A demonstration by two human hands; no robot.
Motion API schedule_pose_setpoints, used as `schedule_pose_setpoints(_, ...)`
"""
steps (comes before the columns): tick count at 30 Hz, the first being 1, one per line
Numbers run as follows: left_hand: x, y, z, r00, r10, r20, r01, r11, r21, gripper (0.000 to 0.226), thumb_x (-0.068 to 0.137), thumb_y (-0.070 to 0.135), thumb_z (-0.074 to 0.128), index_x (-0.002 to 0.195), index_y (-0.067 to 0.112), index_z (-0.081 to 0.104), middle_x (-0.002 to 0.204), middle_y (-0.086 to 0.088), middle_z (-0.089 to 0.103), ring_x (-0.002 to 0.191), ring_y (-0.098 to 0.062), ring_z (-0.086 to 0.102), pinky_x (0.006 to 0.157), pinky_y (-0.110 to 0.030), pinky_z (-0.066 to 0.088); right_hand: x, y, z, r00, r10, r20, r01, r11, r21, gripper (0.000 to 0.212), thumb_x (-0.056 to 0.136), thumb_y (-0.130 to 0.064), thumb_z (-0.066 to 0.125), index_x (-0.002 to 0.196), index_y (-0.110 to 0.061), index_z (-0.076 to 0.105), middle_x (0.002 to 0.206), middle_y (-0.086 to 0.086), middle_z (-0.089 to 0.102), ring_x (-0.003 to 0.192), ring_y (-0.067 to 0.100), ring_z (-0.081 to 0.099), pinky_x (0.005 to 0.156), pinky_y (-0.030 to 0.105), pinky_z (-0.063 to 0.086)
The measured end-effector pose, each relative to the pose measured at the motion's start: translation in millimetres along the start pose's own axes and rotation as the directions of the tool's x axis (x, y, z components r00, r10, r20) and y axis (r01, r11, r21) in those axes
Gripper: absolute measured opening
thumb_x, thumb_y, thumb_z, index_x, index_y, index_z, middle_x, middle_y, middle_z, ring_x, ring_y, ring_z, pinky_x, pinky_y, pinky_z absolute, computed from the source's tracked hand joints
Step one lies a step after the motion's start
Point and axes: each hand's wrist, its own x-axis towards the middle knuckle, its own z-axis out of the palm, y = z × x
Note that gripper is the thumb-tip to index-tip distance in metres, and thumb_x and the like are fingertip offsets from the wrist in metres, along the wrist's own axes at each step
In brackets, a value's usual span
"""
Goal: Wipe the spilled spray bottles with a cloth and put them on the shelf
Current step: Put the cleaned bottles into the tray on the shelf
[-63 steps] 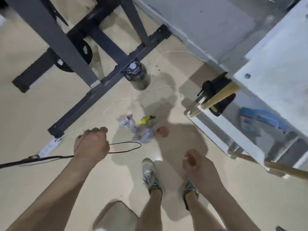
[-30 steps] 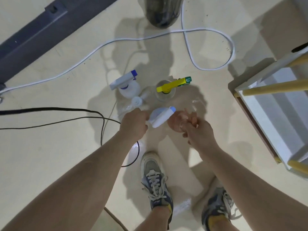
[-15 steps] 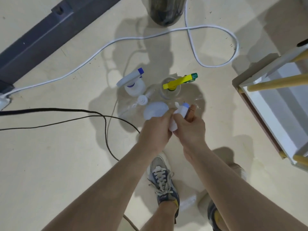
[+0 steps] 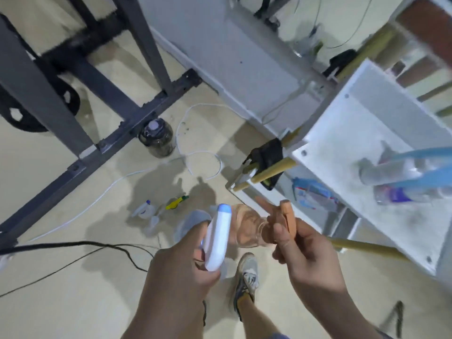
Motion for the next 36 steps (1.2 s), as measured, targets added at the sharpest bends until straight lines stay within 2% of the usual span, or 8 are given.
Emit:
schedule_pose_setpoints(2,-19.5,54.6,-23.3,0.978,0.208,-0.024,-0.204,0.971,0.124,0.059,0.066,0.035,0.067,0.119,0.056,0.05,0.084,0.02,0.063,0.057,-0.013,0.055,0.051,-0.016,0.039,-22.3,-24.7,-49.1,0.992,-0.063,-0.106,0.057,0.997,-0.057,0.015,0.095,-0.036,0.058,0.087,-0.029,0.069,0.063,-0.014,0.067,0.06,0.003,0.062,0.057,0.014,0.043)
schedule_pose_setpoints(10,-30.7,206.8,-35.3,0.951,0.306,0.045,-0.302,0.95,-0.078,0.043,0.076,0.02,0.074,0.101,0.052,0.06,0.074,0.02,0.07,0.065,0.002,0.064,0.056,-0.02,0.047,-57.5,-16.9,-194.0,0.876,-0.084,-0.476,0.037,0.993,-0.108,0.044,0.094,-0.059,0.047,0.077,-0.023,0.065,0.061,-0.003,0.065,0.054,0.016,0.058,0.059,0.033,0.044)
schedule_pose_setpoints(14,0.1,255.4,-8.5,0.934,0.353,0.065,-0.35,0.935,-0.052,0.036,0.078,0.018,0.073,0.101,0.042,0.062,0.072,0.016,0.071,0.064,-0.004,0.067,0.063,-0.026,0.054,-50.2,4.0,-248.6,0.796,-0.063,-0.602,0.004,0.995,-0.099,0.041,0.095,-0.054,0.046,0.074,-0.024,0.063,0.056,-0.004,0.063,0.061,0.017,0.059,0.056,0.024,0.041)
schedule_pose_setpoints(21,53.4,307.0,41.3,0.945,0.319,0.067,-0.323,0.945,0.056,0.027,0.075,0.017,0.068,0.092,0.037,0.062,0.067,0.006,0.07,0.066,-0.022,0.069,0.072,-0.044,0.059,3.3,35.0,-284.6,0.824,0.008,-0.567,-0.102,0.986,-0.134,0.036,0.1,-0.035,0.049,0.078,-0.009,0.061,0.06,0.007,0.061,0.064,0.035,0.055,0.058,0.039,0.04)
schedule_pose_setpoints(26,78.9,318.1,68.5,0.969,0.245,0.046,-0.248,0.965,0.086,0.03,0.07,0.022,0.07,0.092,0.04,0.061,0.074,0.004,0.073,0.07,-0.024,0.071,0.073,-0.044,0.059,26.4,38.5,-301.9,0.868,0.111,-0.483,-0.25,0.939,-0.234,0.046,0.094,-0.05,0.051,0.127,-0.018,0.053,0.109,0.011,0.069,0.101,0.038,0.061,0.078,0.043,0.048)
schedule_pose_setpoints(30,91.8,313.6,88.0,0.97,0.241,0.037,-0.243,0.967,0.08,0.029,0.073,0.022,0.07,0.097,0.034,0.061,0.071,0.0,0.072,0.066,-0.025,0.071,0.071,-0.046,0.059,4.1,10.6,-292.0,0.698,-0.283,-0.658,-0.055,0.895,-0.443,0.046,0.087,-0.034,0.068,0.126,-0.015,0.054,0.113,0.013,0.06,0.102,0.036,0.053,0.084,0.044,0.042)
schedule_pose_setpoints(33,97.2,316.8,92.3,0.97,0.238,0.04,-0.24,0.969,0.06,0.028,0.078,0.02,0.073,0.102,0.028,0.062,0.074,-0.007,0.073,0.061,-0.023,0.07,0.07,-0.041,0.06,8.3,-12.4,-240.5,0.856,-0.343,-0.388,0.227,0.922,-0.313,0.039,0.088,-0.025,0.062,0.126,-0.019,0.057,0.086,-0.001,0.063,0.081,0.025,0.06,0.075,0.033,0.047)
schedule_pose_setpoints(36,97.3,316.7,90.7,0.971,0.233,0.059,-0.234,0.972,0.024,0.025,0.082,0.02,0.072,0.102,0.028,0.06,0.074,-0.008,0.072,0.059,-0.02,0.069,0.063,-0.031,0.059,46.7,-21.0,-192.1,0.97,-0.168,-0.175,0.132,0.97,-0.204,0.046,0.093,-0.024,0.056,0.137,-0.025,0.042,0.088,-0.008,0.064,0.082,0.019,0.063,0.069,0.036,0.047)
